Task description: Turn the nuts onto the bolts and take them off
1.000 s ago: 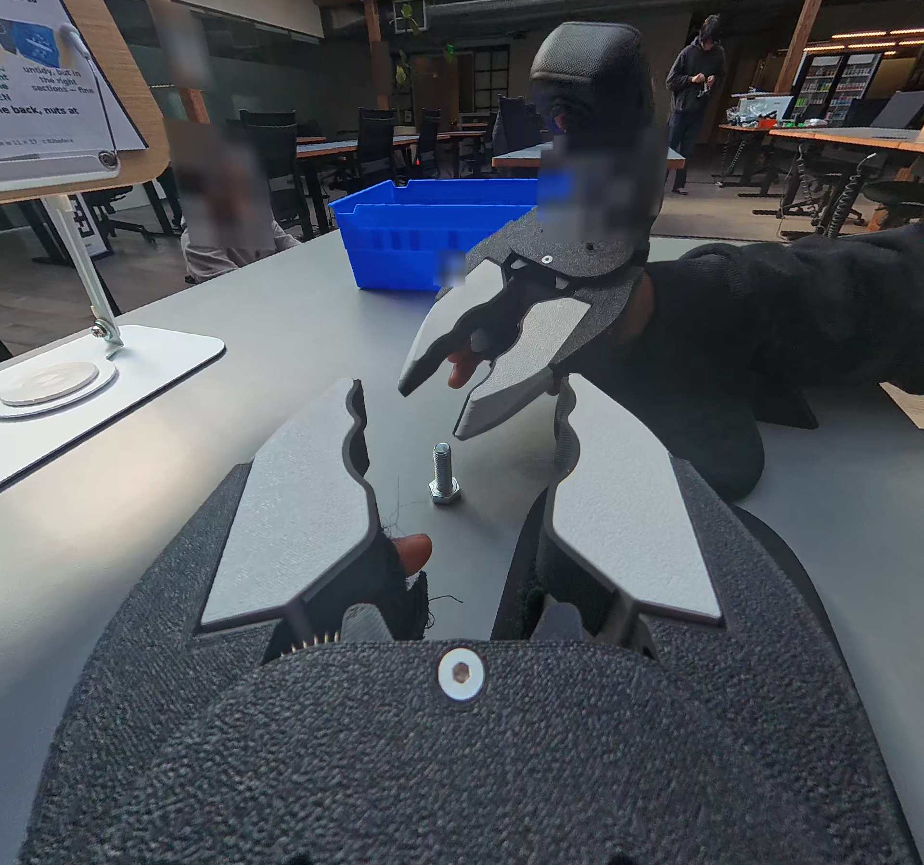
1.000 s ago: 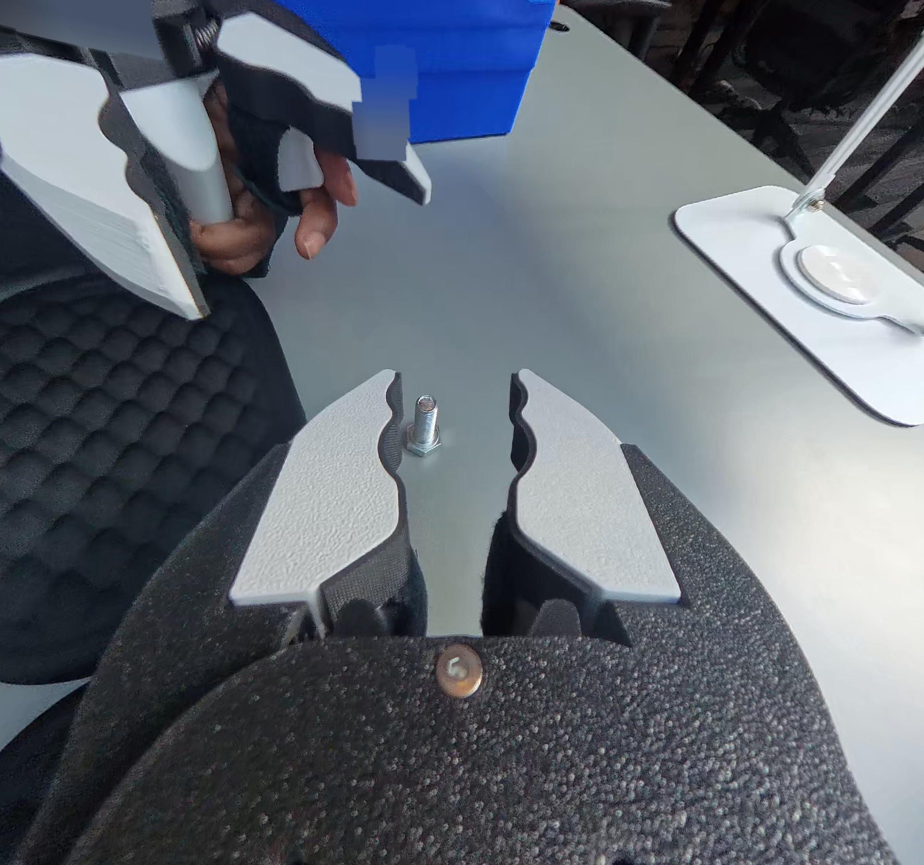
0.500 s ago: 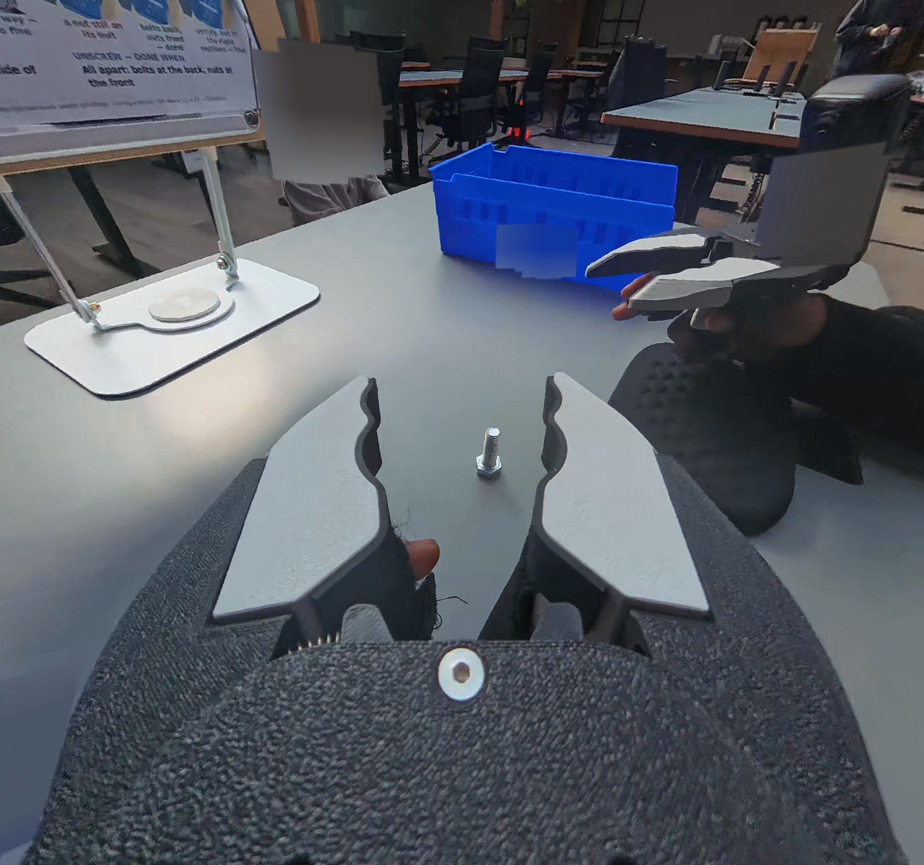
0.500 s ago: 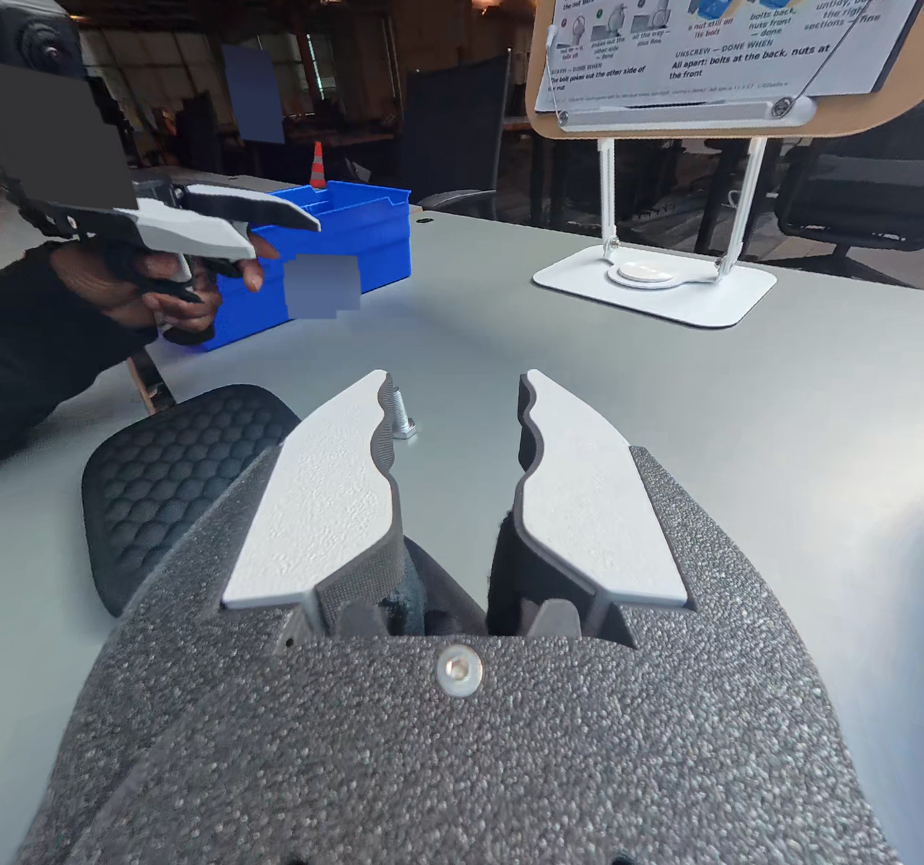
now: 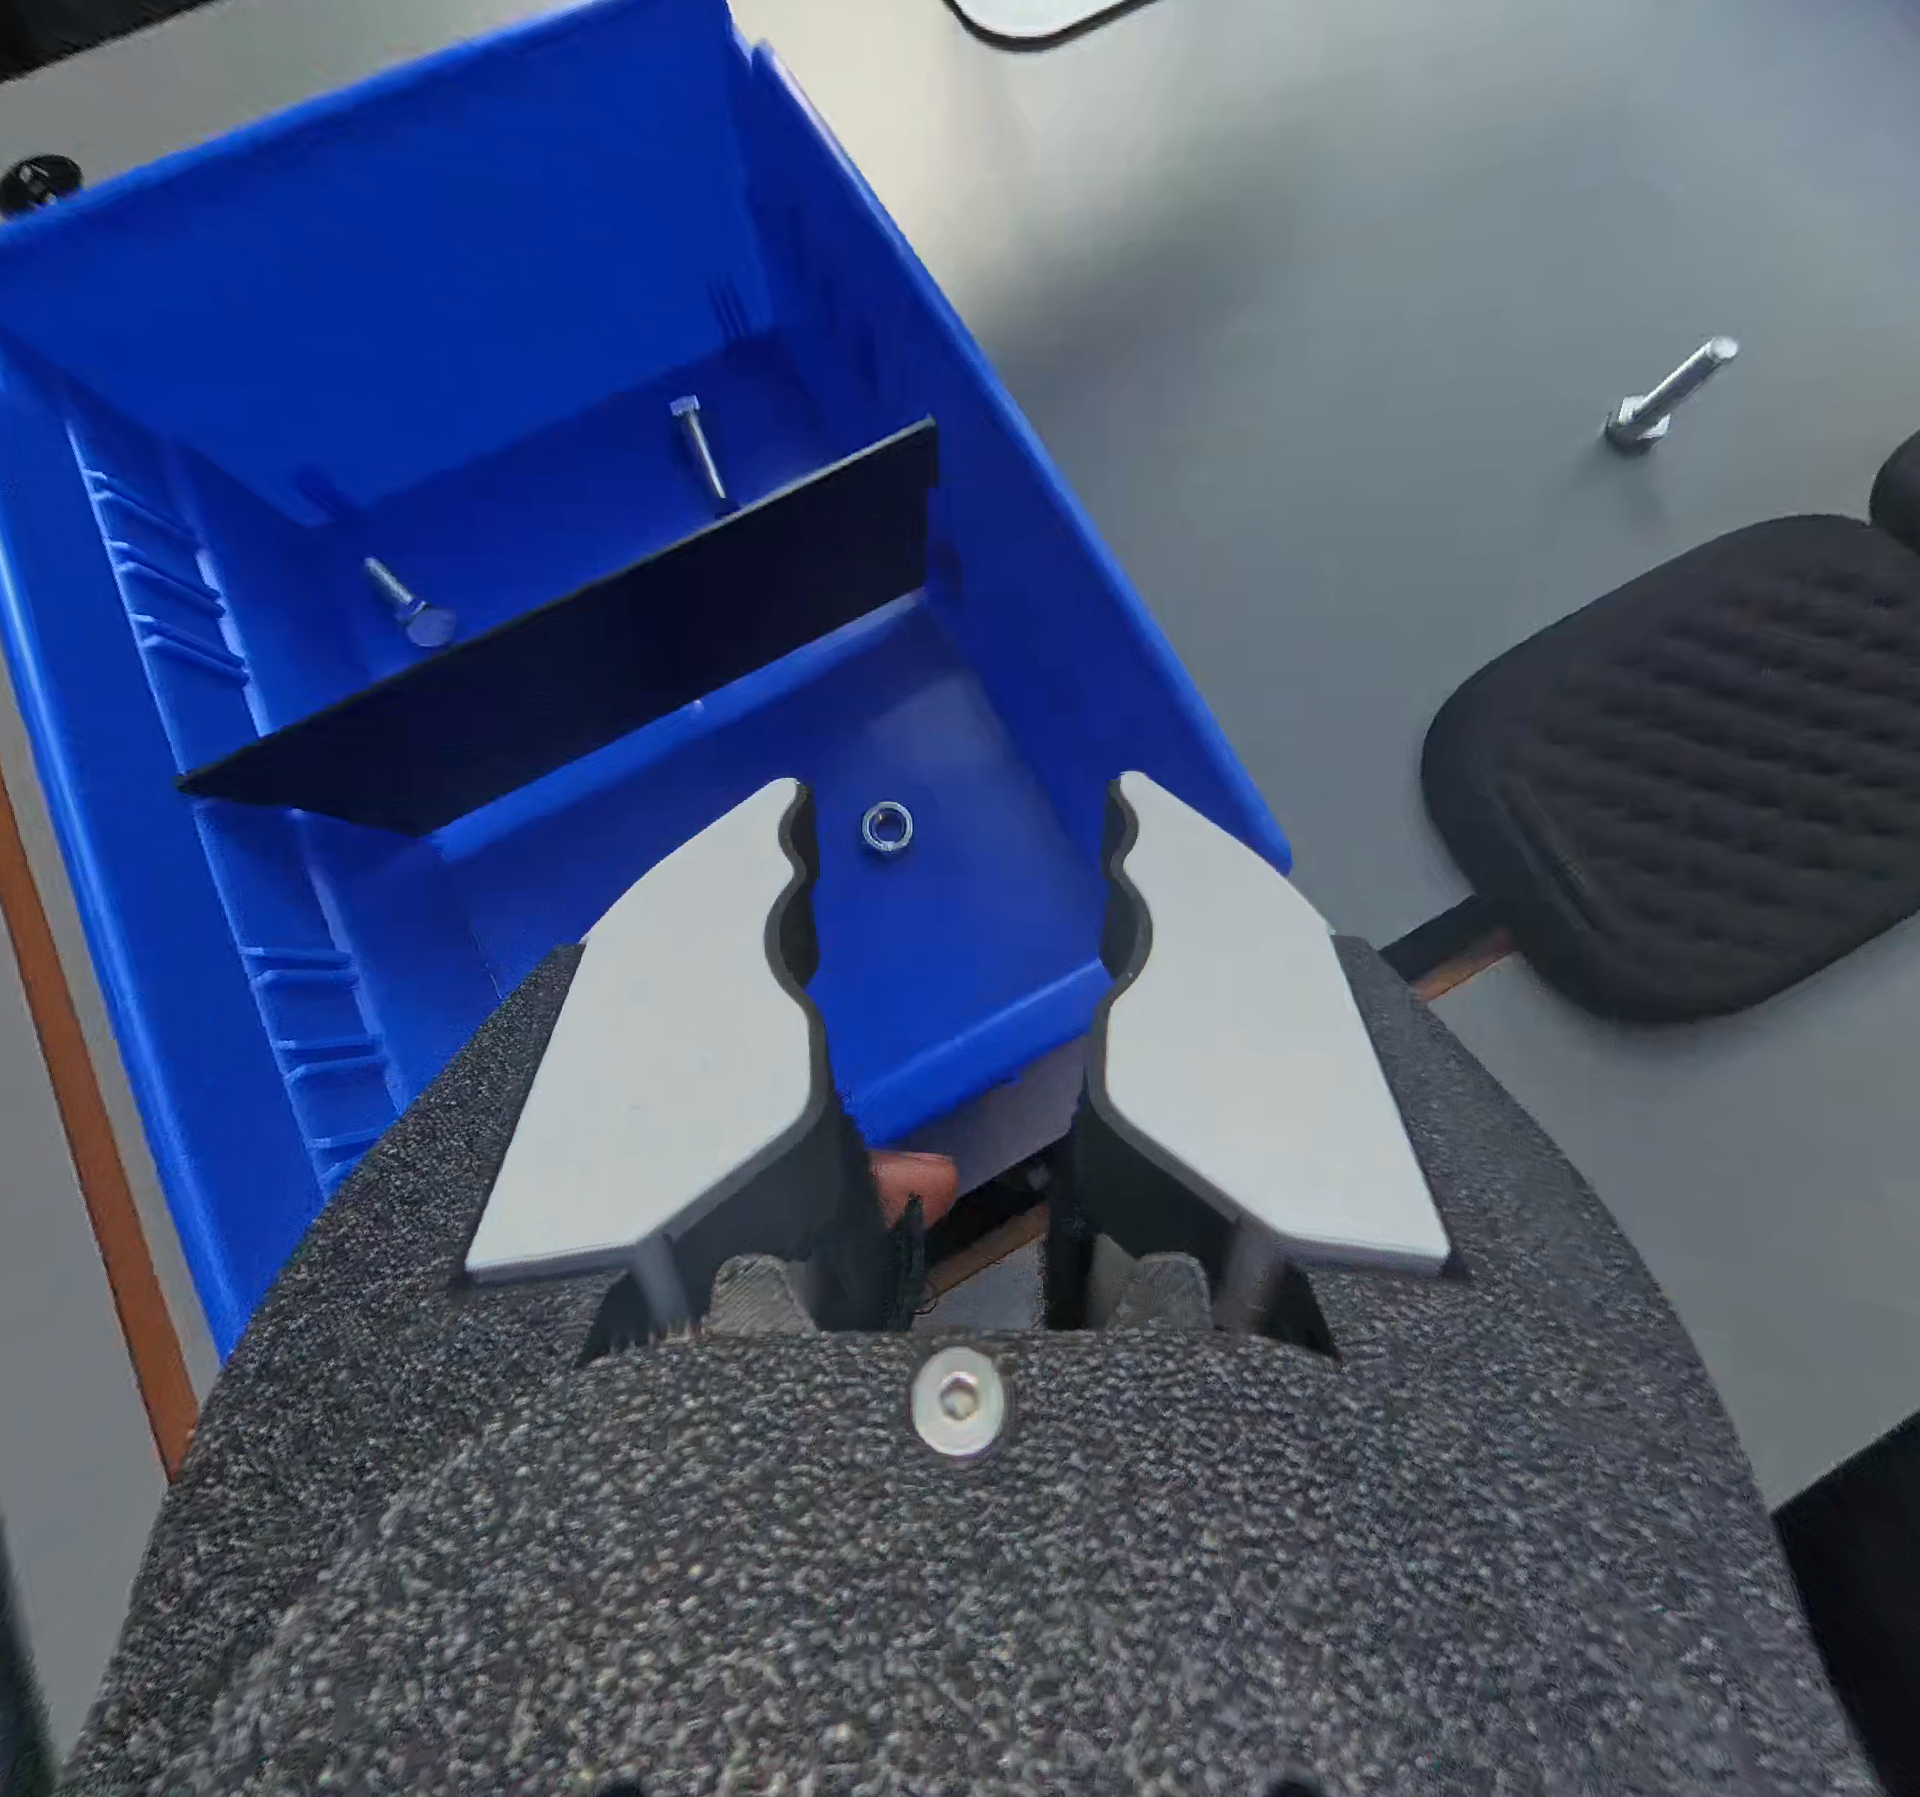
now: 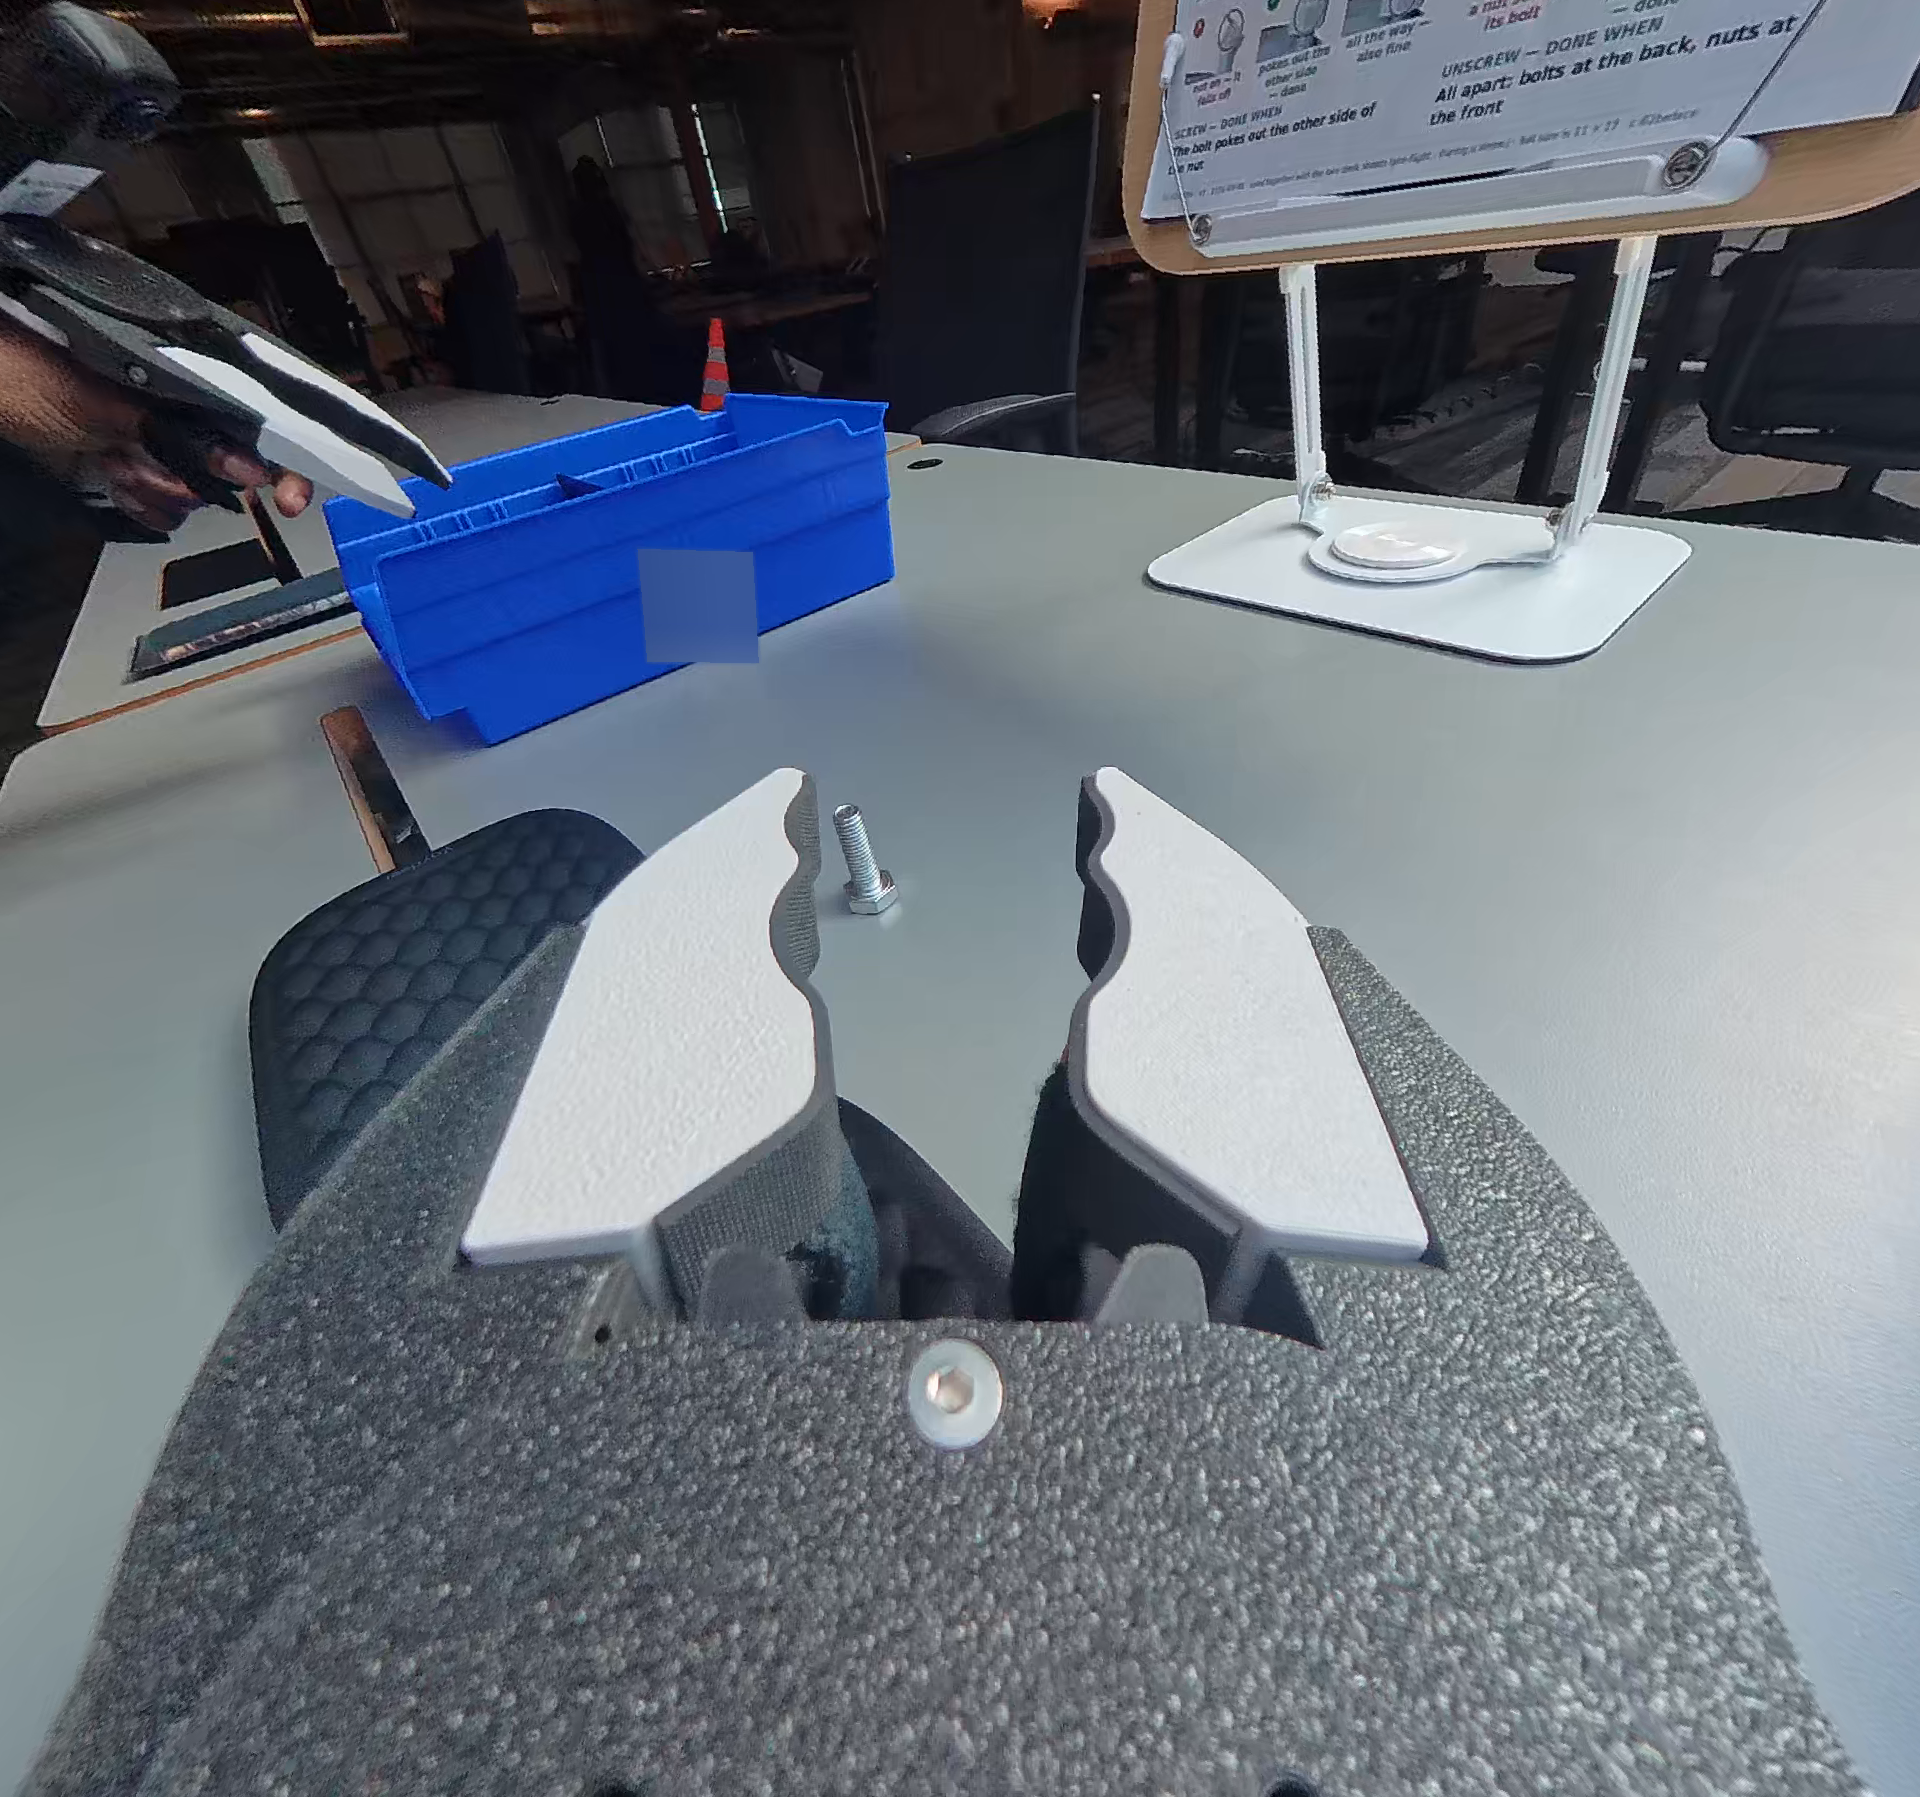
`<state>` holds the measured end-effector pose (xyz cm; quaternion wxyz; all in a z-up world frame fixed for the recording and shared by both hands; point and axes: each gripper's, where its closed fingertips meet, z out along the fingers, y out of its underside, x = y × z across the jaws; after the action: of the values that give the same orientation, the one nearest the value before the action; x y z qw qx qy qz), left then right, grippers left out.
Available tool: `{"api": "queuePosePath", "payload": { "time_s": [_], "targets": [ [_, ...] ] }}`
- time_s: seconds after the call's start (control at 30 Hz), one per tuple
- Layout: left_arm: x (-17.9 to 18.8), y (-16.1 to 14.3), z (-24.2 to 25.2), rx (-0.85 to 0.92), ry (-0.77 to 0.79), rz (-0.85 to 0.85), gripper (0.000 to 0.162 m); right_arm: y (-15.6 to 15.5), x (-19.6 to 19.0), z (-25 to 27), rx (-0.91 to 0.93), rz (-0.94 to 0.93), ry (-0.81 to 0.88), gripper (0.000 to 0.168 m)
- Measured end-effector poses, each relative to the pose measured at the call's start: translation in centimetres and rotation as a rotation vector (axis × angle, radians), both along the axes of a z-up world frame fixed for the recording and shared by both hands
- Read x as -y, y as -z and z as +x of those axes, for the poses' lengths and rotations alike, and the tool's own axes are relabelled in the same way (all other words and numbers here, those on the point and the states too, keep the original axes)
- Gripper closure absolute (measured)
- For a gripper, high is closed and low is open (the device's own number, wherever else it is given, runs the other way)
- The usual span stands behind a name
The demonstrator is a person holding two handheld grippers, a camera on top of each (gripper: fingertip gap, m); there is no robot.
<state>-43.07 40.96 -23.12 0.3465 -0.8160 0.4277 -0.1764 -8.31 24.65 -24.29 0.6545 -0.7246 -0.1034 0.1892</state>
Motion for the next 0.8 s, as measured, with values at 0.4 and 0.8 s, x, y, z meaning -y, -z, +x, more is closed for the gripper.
{"api": "queuePosePath", "payload": {
  "time_s": [0.4,0.8],
  "targets": [
    [-2.9,10.1,-0.3,-0.351,0.102,-0.269,0.118,0.2,0.1,-0.5,0.077,0.008,0.005,0.121],
    [-3.2,11.5,-0.3,-0.433,0.152,-0.322,0.144,0.1,0.0,-0.3,0.053,0.006,0.01,0.121]
  ]
}}
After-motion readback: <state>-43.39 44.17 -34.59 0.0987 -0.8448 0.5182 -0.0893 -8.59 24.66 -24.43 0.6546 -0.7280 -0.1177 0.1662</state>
